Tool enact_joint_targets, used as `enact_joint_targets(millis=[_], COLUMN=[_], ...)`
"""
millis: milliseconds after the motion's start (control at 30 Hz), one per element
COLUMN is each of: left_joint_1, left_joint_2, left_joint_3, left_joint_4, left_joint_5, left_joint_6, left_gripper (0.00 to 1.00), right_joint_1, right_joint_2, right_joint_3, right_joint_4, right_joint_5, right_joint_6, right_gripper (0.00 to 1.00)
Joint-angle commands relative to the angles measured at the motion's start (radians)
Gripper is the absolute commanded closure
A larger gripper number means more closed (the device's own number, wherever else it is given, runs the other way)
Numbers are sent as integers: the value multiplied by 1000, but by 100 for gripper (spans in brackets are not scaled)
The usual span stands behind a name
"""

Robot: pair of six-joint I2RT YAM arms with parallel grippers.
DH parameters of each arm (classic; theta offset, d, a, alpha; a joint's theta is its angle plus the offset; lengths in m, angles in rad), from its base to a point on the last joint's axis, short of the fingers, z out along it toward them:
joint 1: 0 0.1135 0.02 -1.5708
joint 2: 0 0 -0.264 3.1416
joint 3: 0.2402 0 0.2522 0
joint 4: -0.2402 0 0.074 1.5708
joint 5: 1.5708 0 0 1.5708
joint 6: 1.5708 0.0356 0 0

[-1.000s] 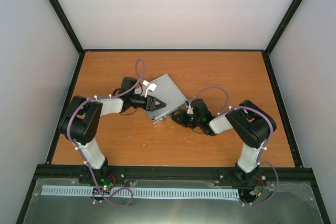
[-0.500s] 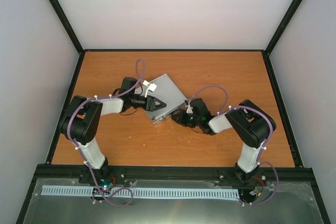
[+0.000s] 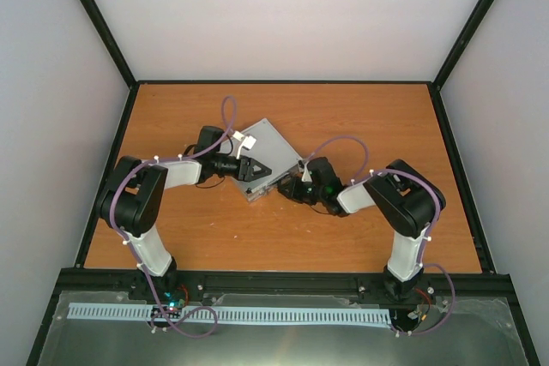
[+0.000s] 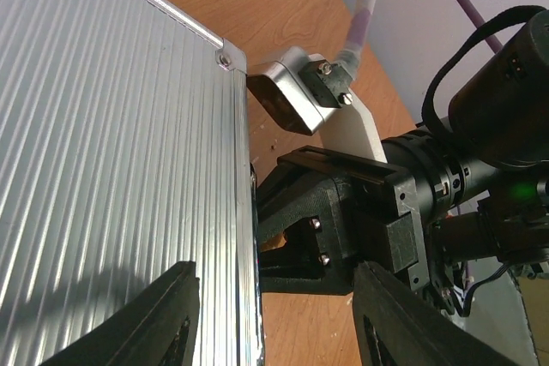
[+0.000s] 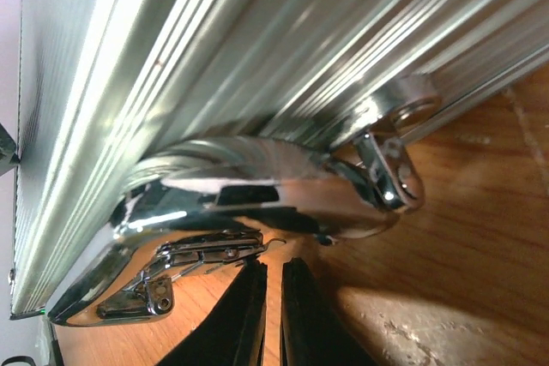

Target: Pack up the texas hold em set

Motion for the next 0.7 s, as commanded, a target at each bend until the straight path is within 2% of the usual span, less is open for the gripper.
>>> enact_joint_targets(millis=[0, 100, 233, 267, 300, 333, 433, 567, 667], left_joint_1=[-5, -5, -5, -5, -6, -4, 14, 128, 255], left_joint_2=[23, 8, -47, -55, -59, -59, -47, -62, -77], left_joint_3=[-30, 22, 144, 182, 219, 262, 379, 399, 343], left_joint_4=[-79, -151, -279, -304, -327, -343, -413, -368, -286], left_joint_5=[-35, -49, -105, -115, -124, -135, -164, -198, -233], left_joint_6=[1, 20, 51, 52, 53, 53, 55, 25, -7], left_gripper=[49, 41, 24, 21, 19, 17, 13, 9, 7], right_joint_1=[6, 6, 6, 5, 3, -6, -58, -215, -353], right_joint_2=[30, -58, -261, -309, -347, -378, -424, -394, -385], right_joint_3=[11, 12, 42, 69, 98, 136, 245, 391, 417], right_joint_4=[-95, -229, -513, -590, -660, -726, -847, -925, -889], right_joint_5=[71, 92, 168, 196, 217, 234, 255, 213, 186], right_joint_6=[-32, -89, -232, -276, -335, -373, -456, -539, -587], right_gripper=[90, 88, 76, 70, 56, 46, 27, 19, 17])
